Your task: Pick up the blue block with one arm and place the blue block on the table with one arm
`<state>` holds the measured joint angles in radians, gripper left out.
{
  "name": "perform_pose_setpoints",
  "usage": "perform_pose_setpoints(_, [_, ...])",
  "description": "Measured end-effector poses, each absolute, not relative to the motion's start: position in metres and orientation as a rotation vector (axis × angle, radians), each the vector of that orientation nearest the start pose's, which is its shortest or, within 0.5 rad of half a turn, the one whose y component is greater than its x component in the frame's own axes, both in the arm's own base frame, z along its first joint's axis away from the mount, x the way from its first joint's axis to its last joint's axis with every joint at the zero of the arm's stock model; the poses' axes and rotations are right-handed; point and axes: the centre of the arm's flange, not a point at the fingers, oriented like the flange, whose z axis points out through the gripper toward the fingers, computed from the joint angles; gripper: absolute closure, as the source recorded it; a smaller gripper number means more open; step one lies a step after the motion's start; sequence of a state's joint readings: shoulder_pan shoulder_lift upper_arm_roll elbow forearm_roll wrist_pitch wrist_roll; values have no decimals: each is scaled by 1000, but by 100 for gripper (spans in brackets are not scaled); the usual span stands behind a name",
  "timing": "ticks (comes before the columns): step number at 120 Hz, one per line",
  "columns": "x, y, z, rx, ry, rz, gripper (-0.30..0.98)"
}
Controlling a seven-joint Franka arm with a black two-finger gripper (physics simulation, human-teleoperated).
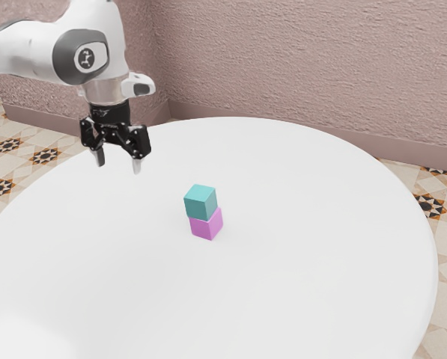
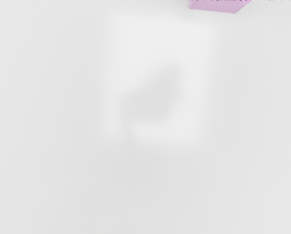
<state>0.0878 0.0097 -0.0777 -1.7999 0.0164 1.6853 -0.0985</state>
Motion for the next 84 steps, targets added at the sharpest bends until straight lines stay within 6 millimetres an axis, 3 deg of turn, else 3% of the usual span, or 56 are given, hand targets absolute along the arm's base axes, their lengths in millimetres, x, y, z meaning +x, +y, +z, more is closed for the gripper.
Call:
perform_pose_setpoints(24, [571,4,499,-3125,-145,94,0])
perform_pose_setpoints(50, [582,-58,484,-3138,27,49,0])
perform_pose_setpoints(68, [590,-52,464,-3136,24,71,0])
perform_pose_setpoints(84, [595,-67,445,-3137,71,93,0])
